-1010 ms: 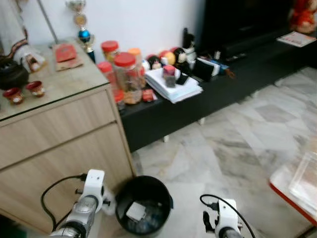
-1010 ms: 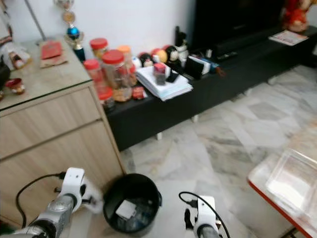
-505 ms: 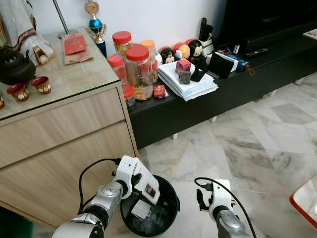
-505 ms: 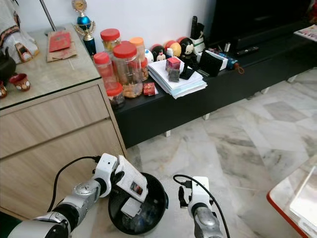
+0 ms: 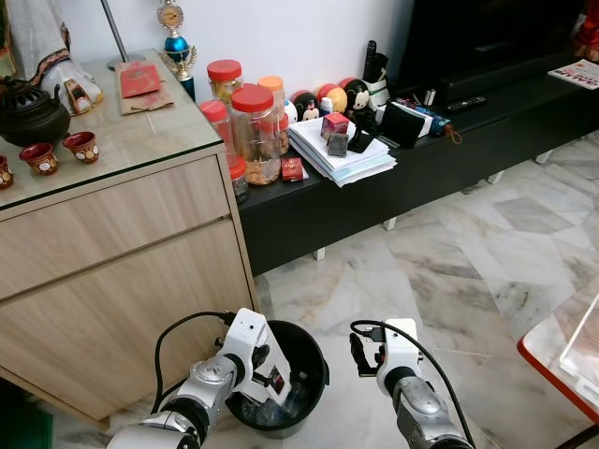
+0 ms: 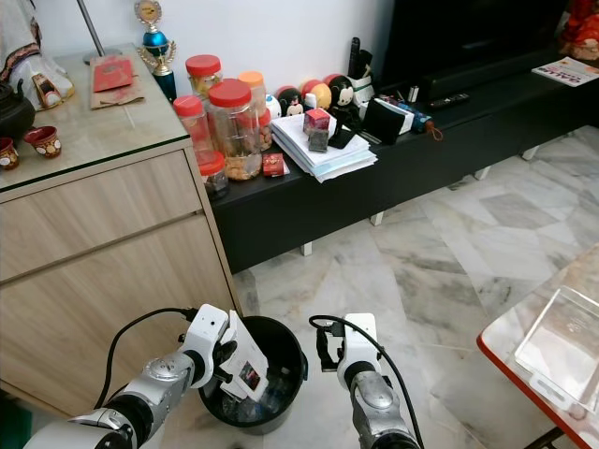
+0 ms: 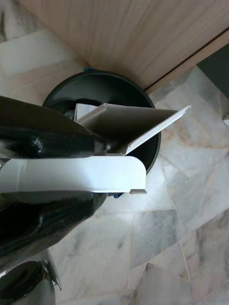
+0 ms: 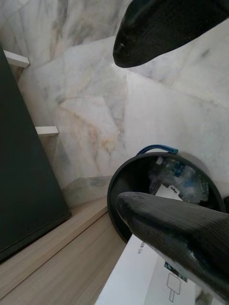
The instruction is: Picking trash to rubbish bin
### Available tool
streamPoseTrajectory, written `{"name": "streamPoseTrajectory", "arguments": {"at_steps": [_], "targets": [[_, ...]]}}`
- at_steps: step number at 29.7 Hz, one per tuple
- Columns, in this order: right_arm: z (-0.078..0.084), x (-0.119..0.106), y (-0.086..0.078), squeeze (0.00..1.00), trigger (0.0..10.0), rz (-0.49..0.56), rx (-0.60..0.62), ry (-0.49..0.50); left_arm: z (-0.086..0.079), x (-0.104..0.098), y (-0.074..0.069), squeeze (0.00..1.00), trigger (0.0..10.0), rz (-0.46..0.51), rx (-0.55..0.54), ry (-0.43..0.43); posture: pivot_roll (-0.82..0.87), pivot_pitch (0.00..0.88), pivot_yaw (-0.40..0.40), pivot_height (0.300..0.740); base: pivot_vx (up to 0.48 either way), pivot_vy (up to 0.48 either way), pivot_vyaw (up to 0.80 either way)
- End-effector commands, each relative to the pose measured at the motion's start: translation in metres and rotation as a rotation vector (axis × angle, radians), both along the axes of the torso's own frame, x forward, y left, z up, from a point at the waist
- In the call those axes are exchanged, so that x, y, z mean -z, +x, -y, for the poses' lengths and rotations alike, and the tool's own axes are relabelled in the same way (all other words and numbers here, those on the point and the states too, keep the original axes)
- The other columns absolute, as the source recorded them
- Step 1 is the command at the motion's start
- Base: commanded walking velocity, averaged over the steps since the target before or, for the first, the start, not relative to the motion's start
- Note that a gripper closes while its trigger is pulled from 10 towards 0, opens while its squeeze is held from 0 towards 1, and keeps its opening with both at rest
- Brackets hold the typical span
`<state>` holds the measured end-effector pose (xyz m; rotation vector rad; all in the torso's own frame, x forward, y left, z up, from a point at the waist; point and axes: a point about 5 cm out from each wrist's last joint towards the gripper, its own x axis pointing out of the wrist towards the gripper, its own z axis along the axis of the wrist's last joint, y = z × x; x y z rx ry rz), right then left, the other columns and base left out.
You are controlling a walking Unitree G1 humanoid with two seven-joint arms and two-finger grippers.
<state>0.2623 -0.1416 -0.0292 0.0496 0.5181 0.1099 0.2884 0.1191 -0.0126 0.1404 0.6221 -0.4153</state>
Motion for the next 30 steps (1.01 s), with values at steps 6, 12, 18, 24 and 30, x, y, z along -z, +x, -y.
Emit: {"name": "streamPoseTrajectory", "arguments": {"at_steps": [6,12,18,24,30], "targets": [[-0.002,-0.006,0.005,0.0,10.0,0.034,-0.019,0.005,-0.002,-0.005,0.005,1.0,10.0,0.024,0.005,0.028,-0.1,0.102,0.006,0.74,0.0,0.0,0.0],[0.001,-0.001,0.0,0.0,10.0,0.017,-0.018,0.002,-0.006,-0.005,0.006,1.0,10.0,0.035,0.0,0.048,-0.1,0.1,0.006,0.74,0.0,0.0,0.0],[0.001,0.003,-0.004,0.0,10.0,-0.005,-0.014,0.001,-0.016,-0.005,0.006,0.0,10.0,0.043,-0.035,0.087,-0.09,0.097,0.008,0.74,0.0,0.0,0.0],[0.004,0.011,-0.013,0.0,10.0,-0.052,0.005,-0.004,-0.039,0.003,-0.002,0.0,10.0,0.03,-0.126,0.161,-0.09,0.095,0.012,0.74,0.0,0.0,0.0],[0.01,0.028,-0.036,0.0,10.0,-0.16,0.044,-0.013,-0.072,0.023,-0.028,0.0,10.0,-0.042,-0.25,0.248,-0.07,0.091,0.02,0.74,0.0,0.0,0.0]]}}
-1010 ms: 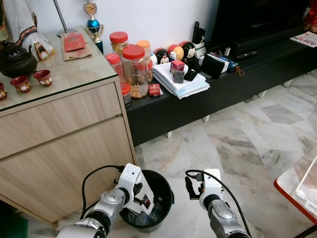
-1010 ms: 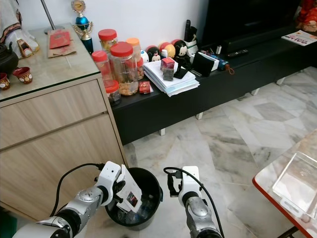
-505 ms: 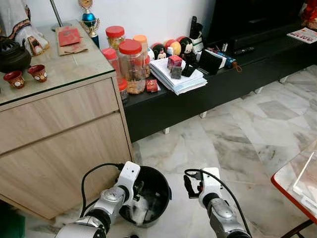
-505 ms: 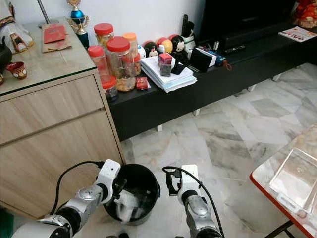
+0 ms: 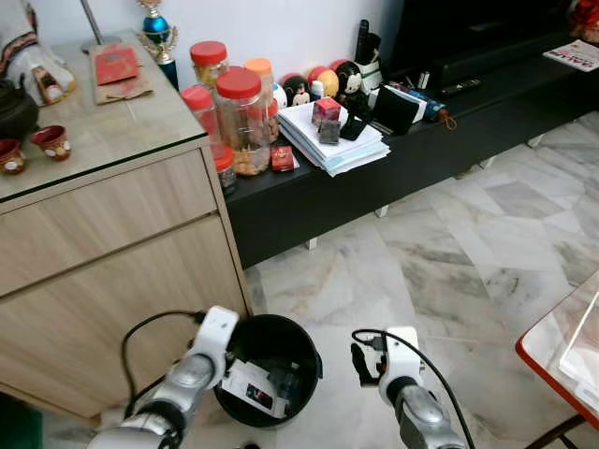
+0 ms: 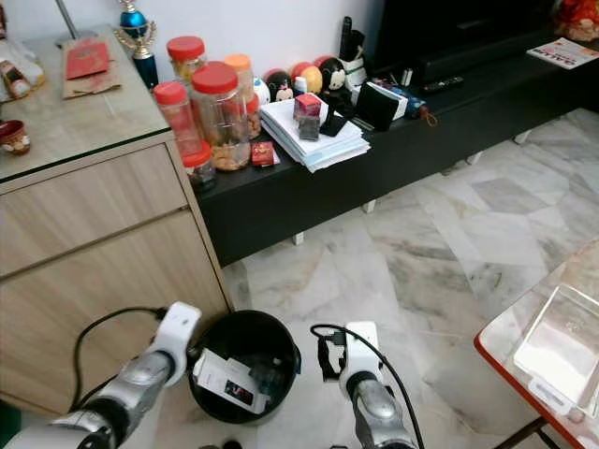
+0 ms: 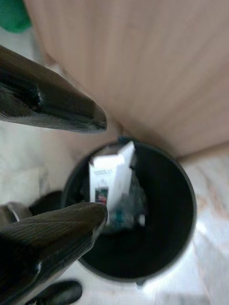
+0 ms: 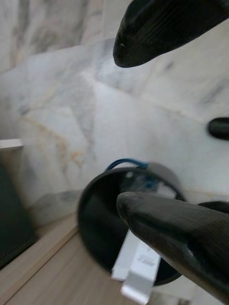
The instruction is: Picking trash to rubbish bin
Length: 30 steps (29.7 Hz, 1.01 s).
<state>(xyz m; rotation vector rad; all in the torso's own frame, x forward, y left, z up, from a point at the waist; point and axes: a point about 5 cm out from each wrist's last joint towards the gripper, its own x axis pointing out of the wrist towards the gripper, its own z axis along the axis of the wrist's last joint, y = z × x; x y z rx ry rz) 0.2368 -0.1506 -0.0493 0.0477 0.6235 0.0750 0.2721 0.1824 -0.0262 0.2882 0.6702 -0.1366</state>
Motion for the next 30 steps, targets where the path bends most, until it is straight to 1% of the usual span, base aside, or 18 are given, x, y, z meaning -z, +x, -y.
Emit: {"name": "streamPoseTrajectory", "arguments": {"at_steps": [1,3,4,5,6,7,8,9,13,16,19,23,26,28,30], "targets": [[0.003,0.015,-0.02,0.0,10.0,-0.096,0.028,-0.001,-0.018,0.016,-0.024,0.0,10.0,-0.078,-0.079,0.034,-0.07,0.09,0.022,0.74,0.0,0.0,0.0],[0.007,0.027,-0.04,0.0,10.0,-0.176,0.062,-0.009,-0.035,0.031,-0.049,0.0,10.0,-0.148,-0.138,0.077,-0.06,0.092,0.025,0.74,0.0,0.0,0.0],[0.007,0.027,-0.04,0.0,10.0,-0.176,0.062,-0.009,-0.035,0.031,-0.049,0.0,10.0,-0.148,-0.138,0.077,-0.06,0.092,0.025,0.74,0.0,0.0,0.0],[0.008,0.029,-0.045,0.0,10.0,-0.189,0.071,-0.011,-0.038,0.033,-0.055,0.0,10.0,-0.161,-0.148,0.086,-0.06,0.092,0.025,0.74,0.0,0.0,0.0],[0.01,0.034,-0.054,0.0,10.0,-0.217,0.085,-0.01,-0.044,0.038,-0.065,0.0,10.0,-0.184,-0.183,0.1,-0.06,0.094,0.027,0.74,0.0,0.0,0.0],[0.01,0.034,-0.054,0.0,10.0,-0.217,0.085,-0.01,-0.044,0.038,-0.065,0.0,10.0,-0.184,-0.183,0.1,-0.06,0.094,0.027,0.74,0.0,0.0,0.0],[0.01,0.038,-0.062,0.0,10.0,-0.241,0.089,-0.012,-0.049,0.041,-0.073,0.0,10.0,-0.194,-0.22,0.106,-0.06,0.096,0.031,0.74,0.0,0.0,0.0],[0.011,0.039,-0.066,0.0,10.0,-0.251,0.093,-0.014,-0.051,0.042,-0.076,0.0,10.0,-0.2,-0.233,0.107,-0.06,0.097,0.032,0.74,0.0,0.0,0.0],[0.012,0.044,-0.077,0.0,10.0,-0.28,0.104,-0.017,-0.053,0.045,-0.083,0.0,10.0,-0.21,-0.253,0.109,-0.07,0.1,0.045,0.74,0.0,0.0,0.0],[0.013,0.045,-0.08,0.0,10.0,-0.286,0.118,-0.017,-0.051,0.046,-0.084,0.0,10.0,-0.213,-0.241,0.105,-0.07,0.101,0.045,0.74,0.0,0.0,0.0],[0.013,0.045,-0.08,0.0,10.0,-0.281,0.113,-0.018,-0.047,0.044,-0.079,0.0,10.0,-0.196,-0.233,0.084,-0.09,0.102,0.041,0.74,0.0,0.0,0.0],[0.014,0.044,-0.078,0.0,10.0,-0.276,0.107,-0.022,-0.04,0.042,-0.072,0.0,10.0,-0.173,-0.218,0.065,-0.1,0.079,0.039,0.74,0.0,0.0,0.0],[0.016,0.039,-0.066,0.0,10.0,-0.245,0.093,-0.029,-0.035,0.037,-0.061,0.0,10.0,-0.14,-0.215,0.052,-0.1,0.079,0.026,0.74,0.0,0.0,0.0],[0.016,0.036,-0.059,0.0,10.0,-0.227,0.083,-0.031,-0.033,0.036,-0.06,0.0,10.0,-0.134,-0.217,0.043,-0.1,0.074,0.02,0.74,0.0,0.0,0.0],[0.016,0.034,-0.056,0.0,10.0,-0.219,0.08,-0.031,-0.032,0.037,-0.06,0.0,10.0,-0.137,-0.213,0.041,-0.1,0.066,0.02,0.74,0.0,0.0,0.0]]}}
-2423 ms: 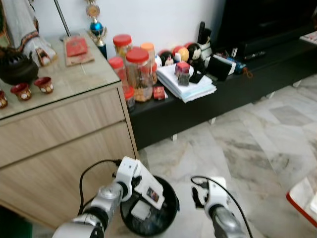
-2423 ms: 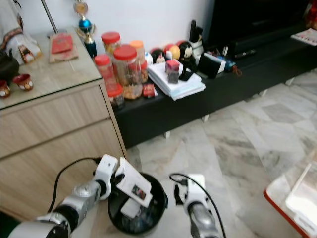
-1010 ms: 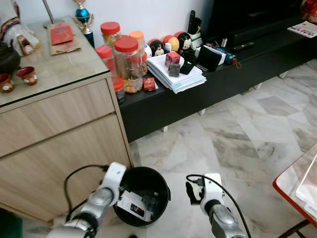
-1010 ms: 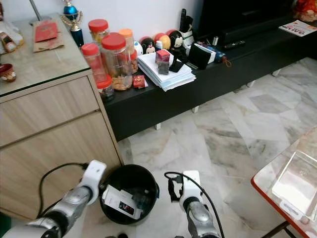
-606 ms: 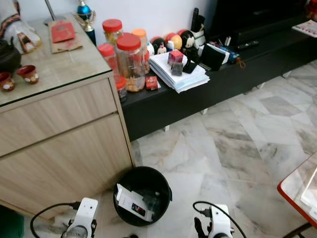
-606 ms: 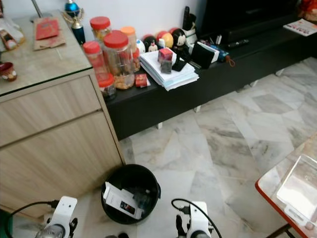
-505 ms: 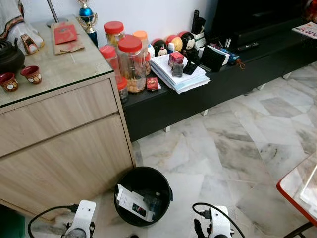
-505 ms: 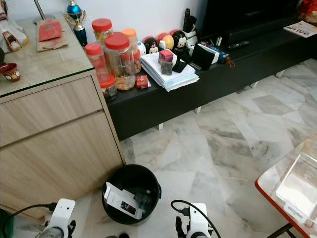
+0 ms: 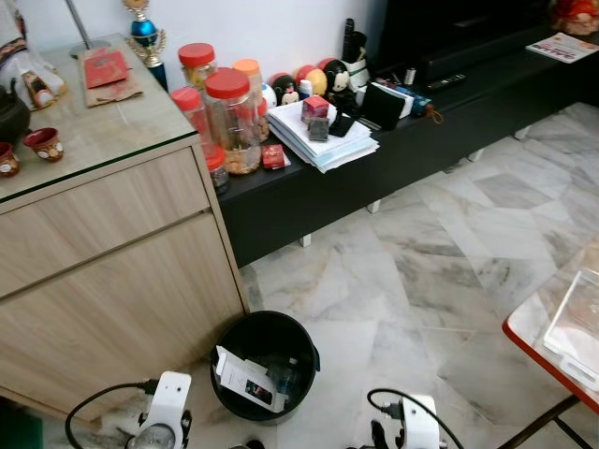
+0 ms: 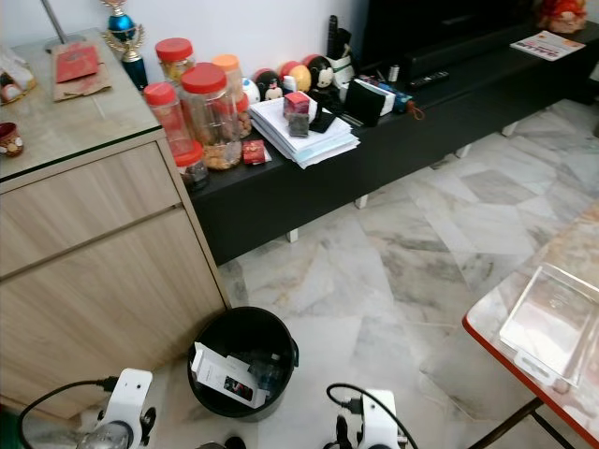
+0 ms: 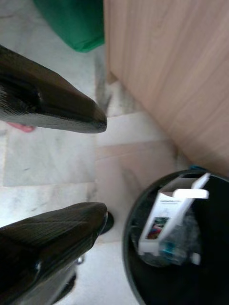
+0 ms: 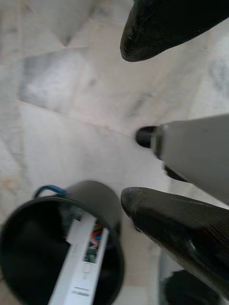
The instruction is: Picking trash to rubbish bin
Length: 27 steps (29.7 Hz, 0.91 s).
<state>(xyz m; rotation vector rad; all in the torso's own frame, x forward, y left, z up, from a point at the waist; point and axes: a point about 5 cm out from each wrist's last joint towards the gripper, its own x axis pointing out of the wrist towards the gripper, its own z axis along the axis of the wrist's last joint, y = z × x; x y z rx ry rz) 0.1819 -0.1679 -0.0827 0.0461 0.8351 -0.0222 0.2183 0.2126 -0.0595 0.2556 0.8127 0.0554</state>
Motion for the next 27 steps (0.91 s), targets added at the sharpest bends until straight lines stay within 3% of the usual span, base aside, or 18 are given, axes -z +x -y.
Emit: {"name": "streamPoseTrajectory", "arguments": {"at_steps": [1,7,27], "targets": [[-0.002,0.0,0.0,0.0,10.0,-0.003,-0.002,0.006,-0.002,0.004,-0.008,0.0,10.0,-0.026,-0.01,-0.003,-0.1,0.059,0.02,0.74,-0.24,0.0,0.0],[0.0,-0.002,0.004,0.0,10.0,0.002,0.009,0.001,-0.01,0.007,-0.014,0.0,10.0,-0.045,-0.044,0.004,-0.08,0.022,0.024,0.74,-0.121,0.0,0.0],[-0.003,-0.003,0.009,0.0,10.0,-0.006,-0.005,-0.002,-0.021,0.0,-0.008,0.0,10.0,-0.015,-0.093,0.01,-0.05,0.0,0.014,0.74,-0.25,0.0,0.0]]}}
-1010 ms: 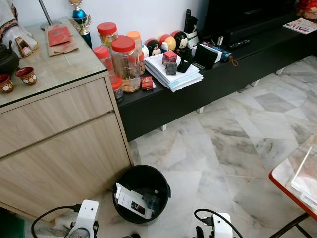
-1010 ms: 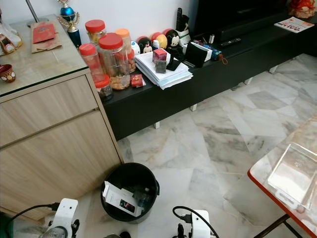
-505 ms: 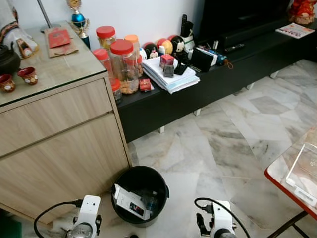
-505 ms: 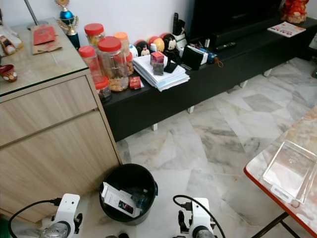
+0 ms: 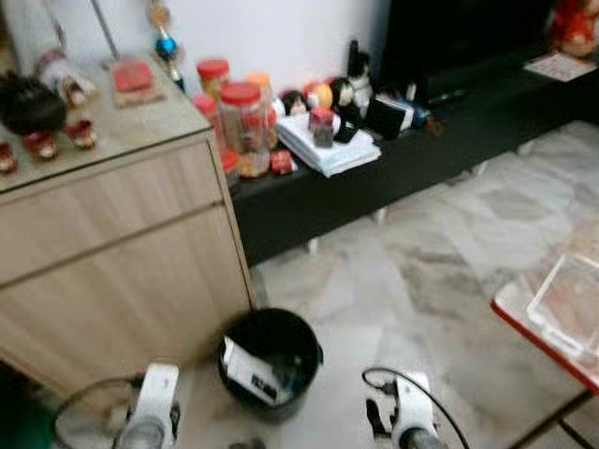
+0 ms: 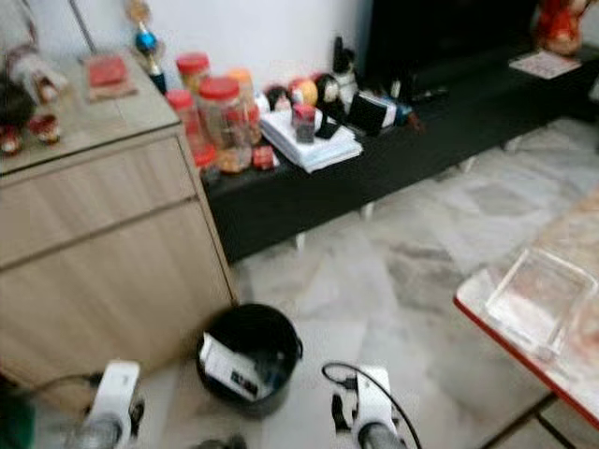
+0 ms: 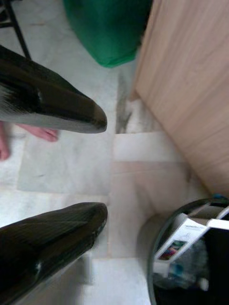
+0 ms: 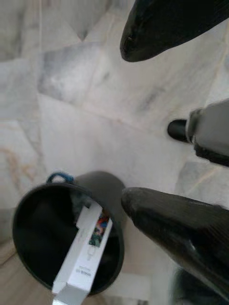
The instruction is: Picking trash to rubbish bin
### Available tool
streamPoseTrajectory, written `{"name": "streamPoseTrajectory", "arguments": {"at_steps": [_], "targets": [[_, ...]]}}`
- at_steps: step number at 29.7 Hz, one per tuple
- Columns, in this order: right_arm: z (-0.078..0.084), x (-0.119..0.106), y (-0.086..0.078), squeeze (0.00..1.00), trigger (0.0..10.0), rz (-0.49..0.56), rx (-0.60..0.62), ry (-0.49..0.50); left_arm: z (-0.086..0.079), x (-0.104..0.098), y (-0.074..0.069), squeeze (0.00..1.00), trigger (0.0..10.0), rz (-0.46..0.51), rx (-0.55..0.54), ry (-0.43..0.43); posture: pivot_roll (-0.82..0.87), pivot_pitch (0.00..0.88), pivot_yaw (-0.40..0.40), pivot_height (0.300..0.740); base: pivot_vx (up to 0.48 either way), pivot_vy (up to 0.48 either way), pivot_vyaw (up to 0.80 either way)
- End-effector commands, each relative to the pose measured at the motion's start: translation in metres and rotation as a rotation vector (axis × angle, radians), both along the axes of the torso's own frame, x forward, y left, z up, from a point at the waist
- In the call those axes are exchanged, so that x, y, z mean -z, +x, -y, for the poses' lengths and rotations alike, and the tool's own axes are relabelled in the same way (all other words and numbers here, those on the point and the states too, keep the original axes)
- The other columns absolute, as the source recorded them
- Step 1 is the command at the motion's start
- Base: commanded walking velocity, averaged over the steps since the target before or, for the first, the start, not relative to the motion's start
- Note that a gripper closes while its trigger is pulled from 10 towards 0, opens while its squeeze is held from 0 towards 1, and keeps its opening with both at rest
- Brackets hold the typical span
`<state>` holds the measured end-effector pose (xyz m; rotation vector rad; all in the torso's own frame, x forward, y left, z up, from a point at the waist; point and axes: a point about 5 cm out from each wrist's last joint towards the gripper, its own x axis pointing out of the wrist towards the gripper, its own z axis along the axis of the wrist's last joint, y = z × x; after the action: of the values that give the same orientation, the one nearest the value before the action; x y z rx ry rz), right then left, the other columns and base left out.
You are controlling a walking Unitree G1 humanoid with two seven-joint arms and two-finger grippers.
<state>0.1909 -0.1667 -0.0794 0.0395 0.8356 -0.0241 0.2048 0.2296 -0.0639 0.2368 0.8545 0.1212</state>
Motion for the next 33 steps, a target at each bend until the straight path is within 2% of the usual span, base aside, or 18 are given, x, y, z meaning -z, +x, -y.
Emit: {"name": "streamPoseTrajectory", "arguments": {"at_steps": [1,6,9,21,27,29,30,31,33], "targets": [[-0.001,0.001,-0.001,0.0,10.0,-0.009,-0.009,0.0,-0.004,-0.004,0.005,0.0,10.0,0.022,-0.035,-0.001,-0.05,0.0,0.007,0.74,-0.244,0.0,0.0],[0.0,0.001,-0.002,0.0,10.0,-0.011,-0.008,-0.002,-0.004,-0.004,0.005,0.0,10.0,0.024,-0.04,-0.003,-0.05,0.0,0.007,0.74,-0.244,0.0,0.0],[0.005,0.001,-0.002,0.0,10.0,-0.008,0.031,-0.002,-0.004,-0.001,-0.001,0.0,10.0,0.004,-0.028,0.0,-0.06,0.0,0.021,0.74,-0.244,0.0,0.0],[-0.005,0.001,-0.001,0.0,10.0,-0.001,0.029,0.018,0.001,-0.004,0.008,0.0,10.0,0.023,-0.012,-0.008,-0.06,0.007,0.018,0.74,-0.182,0.0,0.0],[-0.003,-0.005,0.008,0.0,10.0,0.034,0.002,0.006,0.017,-0.014,0.028,0.0,10.0,0.083,0.072,-0.017,-0.06,0.006,0.018,0.74,0.0,0.0,0.0],[-0.005,-0.011,0.019,0.0,10.0,0.082,-0.019,0.004,0.029,-0.024,0.043,0.0,10.0,0.149,0.16,-0.009,-0.07,0.003,0.025,0.74,0.0,0.0,0.0],[-0.005,-0.011,0.019,0.0,10.0,0.082,-0.019,0.004,0.029,-0.024,0.043,0.0,10.0,0.149,0.16,-0.009,-0.07,0.003,0.025,0.74,0.0,0.0,0.0],[-0.007,-0.018,0.029,0.0,10.0,0.127,-0.03,0.011,0.04,-0.032,0.055,0.0,10.0,0.202,0.219,-0.02,-0.06,0.003,0.026,0.74,0.0,0.0,0.0],[-0.01,-0.025,0.039,0.0,10.0,0.173,-0.042,0.014,0.053,-0.041,0.067,0.0,10.0,0.252,0.288,-0.031,-0.06,0.002,0.027,0.74,0.0,0.0,0.0]]}}
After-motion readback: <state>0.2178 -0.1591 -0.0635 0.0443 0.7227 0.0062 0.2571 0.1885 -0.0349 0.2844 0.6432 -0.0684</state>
